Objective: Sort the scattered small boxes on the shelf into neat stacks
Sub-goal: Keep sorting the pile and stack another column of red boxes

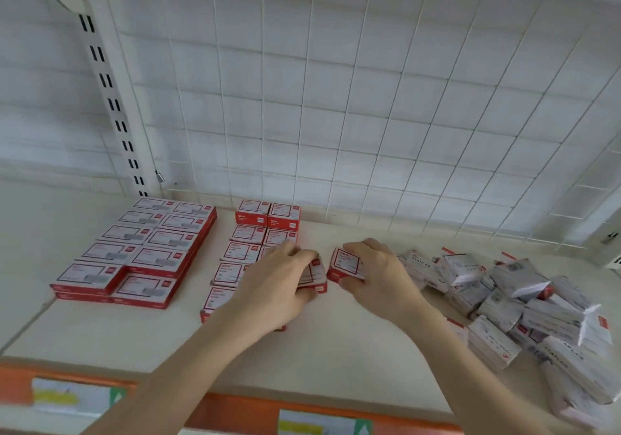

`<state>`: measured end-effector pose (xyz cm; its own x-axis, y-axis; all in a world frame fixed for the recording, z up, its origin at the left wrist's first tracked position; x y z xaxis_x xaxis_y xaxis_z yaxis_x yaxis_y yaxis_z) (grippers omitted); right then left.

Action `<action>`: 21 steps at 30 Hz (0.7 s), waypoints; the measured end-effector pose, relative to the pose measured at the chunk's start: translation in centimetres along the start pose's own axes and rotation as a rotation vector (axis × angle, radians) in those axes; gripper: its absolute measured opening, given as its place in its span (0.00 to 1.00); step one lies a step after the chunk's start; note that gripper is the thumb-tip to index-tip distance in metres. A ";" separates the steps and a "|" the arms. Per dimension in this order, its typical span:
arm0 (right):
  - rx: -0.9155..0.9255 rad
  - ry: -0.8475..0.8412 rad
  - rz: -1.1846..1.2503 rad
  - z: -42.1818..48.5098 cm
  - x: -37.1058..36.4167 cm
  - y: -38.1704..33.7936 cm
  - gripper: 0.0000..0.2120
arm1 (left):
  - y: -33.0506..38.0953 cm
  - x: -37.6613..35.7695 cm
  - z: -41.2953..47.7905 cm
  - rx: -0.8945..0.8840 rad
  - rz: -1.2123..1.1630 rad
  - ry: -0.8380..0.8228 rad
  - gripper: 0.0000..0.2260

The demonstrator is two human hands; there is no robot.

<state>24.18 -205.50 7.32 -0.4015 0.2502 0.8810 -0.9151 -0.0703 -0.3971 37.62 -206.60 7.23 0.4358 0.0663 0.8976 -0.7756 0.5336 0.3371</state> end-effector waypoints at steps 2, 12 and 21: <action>-0.008 0.012 0.005 0.9 -0.4 -1.2 0.23 | -2.1 1.2 0.5 0.011 -0.001 0.038 0.25; -0.068 0.066 0.045 4.8 -3.1 -6.0 0.17 | -9.8 2.2 4.0 0.077 0.029 0.038 0.24; -0.095 0.039 0.007 5.4 -5.8 -6.6 0.23 | -10.9 0.8 4.0 -0.031 0.107 0.038 0.22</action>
<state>32.34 -211.75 6.18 -0.4048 0.2872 0.8681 -0.9038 0.0189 -0.4276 44.63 -215.79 5.42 0.3689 0.1562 0.9162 -0.8043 0.5478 0.2305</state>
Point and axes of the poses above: each hand's wrist, its own z-axis towards the middle knuckle, its own x-axis out of the back of the hand, y = z × x, the point moved 6 cm from there along z, towards the middle knuckle, and after that the axes turned 8 degrees about y, right-handed, at the moved point
